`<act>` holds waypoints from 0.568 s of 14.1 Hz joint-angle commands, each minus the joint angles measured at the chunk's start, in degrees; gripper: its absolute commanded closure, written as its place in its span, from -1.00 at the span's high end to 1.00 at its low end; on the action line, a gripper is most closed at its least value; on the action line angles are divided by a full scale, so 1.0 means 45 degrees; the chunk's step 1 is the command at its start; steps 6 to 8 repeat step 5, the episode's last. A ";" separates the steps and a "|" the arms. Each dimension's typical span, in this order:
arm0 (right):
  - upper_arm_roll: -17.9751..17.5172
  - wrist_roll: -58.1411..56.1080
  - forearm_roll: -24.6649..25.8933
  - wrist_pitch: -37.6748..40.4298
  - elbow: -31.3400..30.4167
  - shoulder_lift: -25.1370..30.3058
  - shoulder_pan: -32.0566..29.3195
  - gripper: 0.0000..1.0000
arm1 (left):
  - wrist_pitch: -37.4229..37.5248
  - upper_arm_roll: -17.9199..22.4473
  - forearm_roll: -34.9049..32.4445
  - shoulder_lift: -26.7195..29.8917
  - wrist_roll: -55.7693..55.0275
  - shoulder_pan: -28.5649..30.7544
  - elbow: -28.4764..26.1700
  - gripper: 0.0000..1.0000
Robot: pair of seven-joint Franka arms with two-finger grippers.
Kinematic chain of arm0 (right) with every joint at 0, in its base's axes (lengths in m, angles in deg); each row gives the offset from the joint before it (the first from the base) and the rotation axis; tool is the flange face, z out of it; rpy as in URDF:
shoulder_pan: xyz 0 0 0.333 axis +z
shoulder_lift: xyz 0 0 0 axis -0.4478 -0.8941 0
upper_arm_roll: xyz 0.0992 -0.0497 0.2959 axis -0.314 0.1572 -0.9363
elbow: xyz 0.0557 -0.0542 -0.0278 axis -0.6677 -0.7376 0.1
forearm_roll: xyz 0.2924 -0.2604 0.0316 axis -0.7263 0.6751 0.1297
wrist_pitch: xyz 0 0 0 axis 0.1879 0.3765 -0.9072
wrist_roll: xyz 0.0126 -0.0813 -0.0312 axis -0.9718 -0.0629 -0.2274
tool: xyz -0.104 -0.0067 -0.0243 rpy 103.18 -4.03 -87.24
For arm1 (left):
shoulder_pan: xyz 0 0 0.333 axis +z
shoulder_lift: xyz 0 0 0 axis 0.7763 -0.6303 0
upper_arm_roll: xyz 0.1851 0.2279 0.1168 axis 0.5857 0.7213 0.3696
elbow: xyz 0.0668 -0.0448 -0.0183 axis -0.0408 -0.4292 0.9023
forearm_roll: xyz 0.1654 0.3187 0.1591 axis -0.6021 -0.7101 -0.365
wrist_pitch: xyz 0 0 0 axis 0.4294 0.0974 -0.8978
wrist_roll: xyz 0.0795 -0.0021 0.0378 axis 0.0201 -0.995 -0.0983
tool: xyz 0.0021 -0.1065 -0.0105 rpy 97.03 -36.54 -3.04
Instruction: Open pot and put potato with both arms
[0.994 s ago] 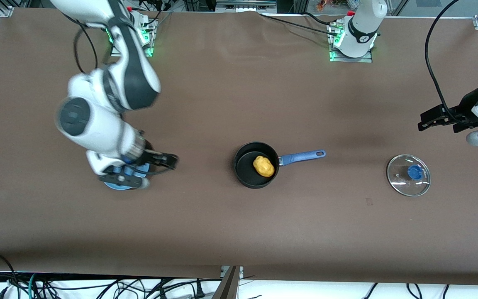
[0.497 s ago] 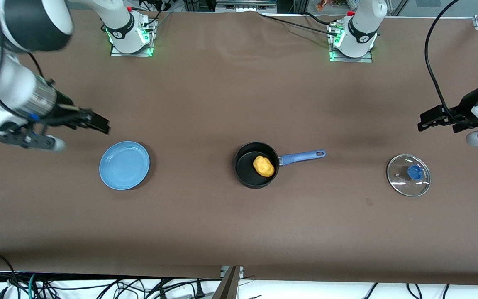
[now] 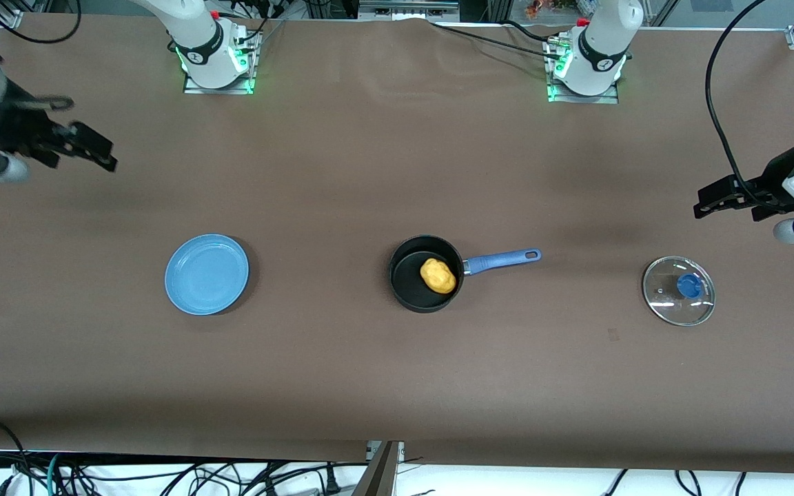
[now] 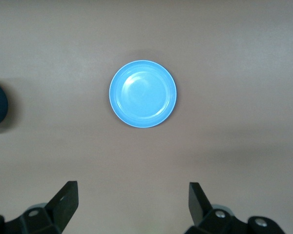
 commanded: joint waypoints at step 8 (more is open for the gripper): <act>-0.1661 -0.1435 0.0248 -0.0098 -0.0625 0.0712 -0.1673 1.00 | 0.0248 -0.0041 -0.0195 -0.0168 -0.0117 0.0027 0.0414 1.00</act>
